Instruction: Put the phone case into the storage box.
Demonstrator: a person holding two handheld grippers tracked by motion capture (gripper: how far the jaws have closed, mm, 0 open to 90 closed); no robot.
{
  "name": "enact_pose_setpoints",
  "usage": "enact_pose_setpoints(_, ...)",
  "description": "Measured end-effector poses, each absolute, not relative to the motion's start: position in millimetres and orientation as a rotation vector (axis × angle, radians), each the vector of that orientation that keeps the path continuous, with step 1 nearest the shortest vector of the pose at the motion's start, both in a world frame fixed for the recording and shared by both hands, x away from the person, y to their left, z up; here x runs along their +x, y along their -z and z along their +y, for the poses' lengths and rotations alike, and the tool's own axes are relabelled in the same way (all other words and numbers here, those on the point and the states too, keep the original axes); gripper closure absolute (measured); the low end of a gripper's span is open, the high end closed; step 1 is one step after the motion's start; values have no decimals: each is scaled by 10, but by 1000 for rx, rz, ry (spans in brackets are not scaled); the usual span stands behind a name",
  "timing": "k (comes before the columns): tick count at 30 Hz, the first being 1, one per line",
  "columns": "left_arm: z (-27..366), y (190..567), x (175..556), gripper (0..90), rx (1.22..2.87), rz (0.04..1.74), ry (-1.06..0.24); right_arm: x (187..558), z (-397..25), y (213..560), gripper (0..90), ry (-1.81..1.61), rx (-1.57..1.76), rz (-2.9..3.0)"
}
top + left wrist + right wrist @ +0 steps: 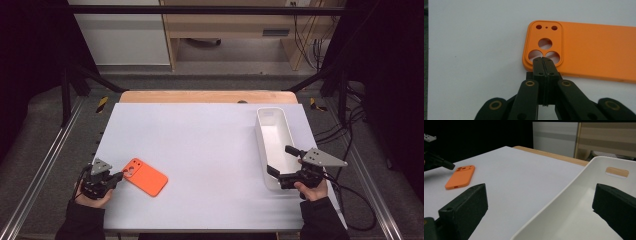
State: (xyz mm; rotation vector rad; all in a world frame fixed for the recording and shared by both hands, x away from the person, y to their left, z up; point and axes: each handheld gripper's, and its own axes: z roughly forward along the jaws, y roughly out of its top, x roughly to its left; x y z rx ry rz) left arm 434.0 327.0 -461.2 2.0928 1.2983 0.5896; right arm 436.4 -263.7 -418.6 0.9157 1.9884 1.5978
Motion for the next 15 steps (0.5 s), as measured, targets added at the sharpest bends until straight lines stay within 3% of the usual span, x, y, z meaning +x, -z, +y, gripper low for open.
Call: enact_pose_setpoints(15,3243,4671,4415,899,2086,1355,-601,4363,-2636,4186,4,-1598,916,1989)
